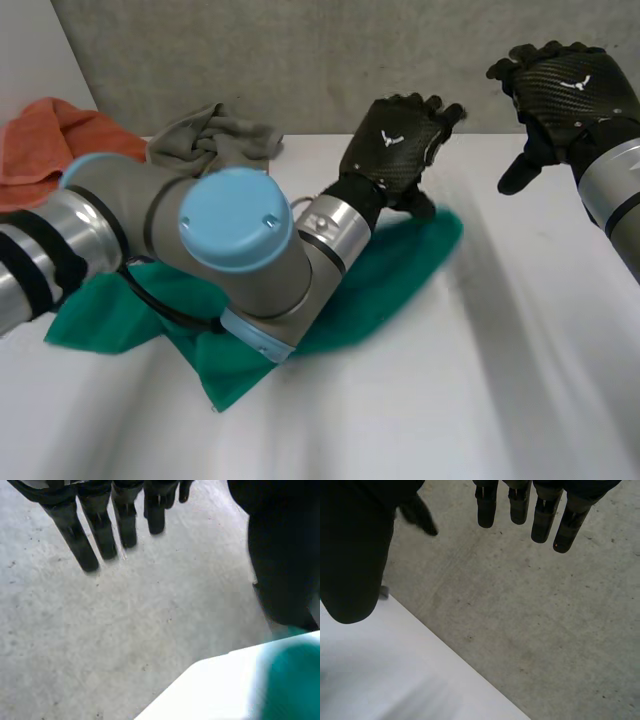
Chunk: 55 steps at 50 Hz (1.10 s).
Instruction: Fold the laundry.
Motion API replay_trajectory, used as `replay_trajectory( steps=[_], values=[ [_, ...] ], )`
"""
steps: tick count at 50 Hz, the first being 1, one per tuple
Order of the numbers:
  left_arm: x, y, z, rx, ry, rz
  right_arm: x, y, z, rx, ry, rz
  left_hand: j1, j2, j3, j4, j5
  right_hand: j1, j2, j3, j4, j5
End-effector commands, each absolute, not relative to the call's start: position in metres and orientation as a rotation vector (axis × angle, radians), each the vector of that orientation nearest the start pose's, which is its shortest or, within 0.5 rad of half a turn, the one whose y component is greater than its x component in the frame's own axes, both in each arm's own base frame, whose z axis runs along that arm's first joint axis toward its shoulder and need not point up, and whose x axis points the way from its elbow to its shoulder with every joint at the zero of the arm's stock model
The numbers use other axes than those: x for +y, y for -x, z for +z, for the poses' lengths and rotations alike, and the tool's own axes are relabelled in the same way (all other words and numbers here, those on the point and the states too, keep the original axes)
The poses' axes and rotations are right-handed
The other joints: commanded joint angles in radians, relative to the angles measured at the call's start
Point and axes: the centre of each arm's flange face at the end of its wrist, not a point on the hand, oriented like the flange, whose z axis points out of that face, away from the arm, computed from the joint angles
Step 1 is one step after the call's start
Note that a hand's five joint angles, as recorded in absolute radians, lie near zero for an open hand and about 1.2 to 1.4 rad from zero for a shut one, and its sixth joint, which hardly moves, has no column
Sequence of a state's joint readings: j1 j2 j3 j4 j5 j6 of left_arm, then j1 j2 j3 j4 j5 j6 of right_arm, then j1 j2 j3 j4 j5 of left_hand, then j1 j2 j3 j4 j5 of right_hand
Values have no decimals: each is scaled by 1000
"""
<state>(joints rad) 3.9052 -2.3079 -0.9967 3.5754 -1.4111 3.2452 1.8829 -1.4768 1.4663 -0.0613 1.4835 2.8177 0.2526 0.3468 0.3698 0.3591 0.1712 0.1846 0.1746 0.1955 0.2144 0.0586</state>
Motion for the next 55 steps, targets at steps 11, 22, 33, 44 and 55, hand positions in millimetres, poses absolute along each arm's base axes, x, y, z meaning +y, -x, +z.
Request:
replay_trajectory(
  steps=[11, 22, 33, 44, 55],
  values=[
    [-285, 319, 262, -1745, 719, 2073, -271, -229, 282, 2259, 980, -1974, -74, -169, -192, -181, -168, -10, 0, -21, -40, -59],
    [-286, 212, 190, -2396, 934, 1840, -220, -270, 191, 2313, 1189, -1472, -10, -104, -127, -116, -103, -10, 0, -21, -40, -59],
    [-294, 172, 158, -2609, 986, 1728, -225, -291, 128, 2279, 1225, -1558, 34, -60, -83, -72, -59, 76, 86, 65, 47, 28],
    [-299, 173, 164, -2569, 974, 1810, -240, -294, 121, 2277, 1238, -1678, 17, -78, -100, -90, -76, 1212, 1222, 1201, 1182, 1163],
    [-285, 180, 176, -2523, 913, 1824, -311, -261, 142, 2314, 1170, -1950, -10, -104, -127, -116, -103, 1212, 1222, 1201, 1182, 1163]
  ],
)
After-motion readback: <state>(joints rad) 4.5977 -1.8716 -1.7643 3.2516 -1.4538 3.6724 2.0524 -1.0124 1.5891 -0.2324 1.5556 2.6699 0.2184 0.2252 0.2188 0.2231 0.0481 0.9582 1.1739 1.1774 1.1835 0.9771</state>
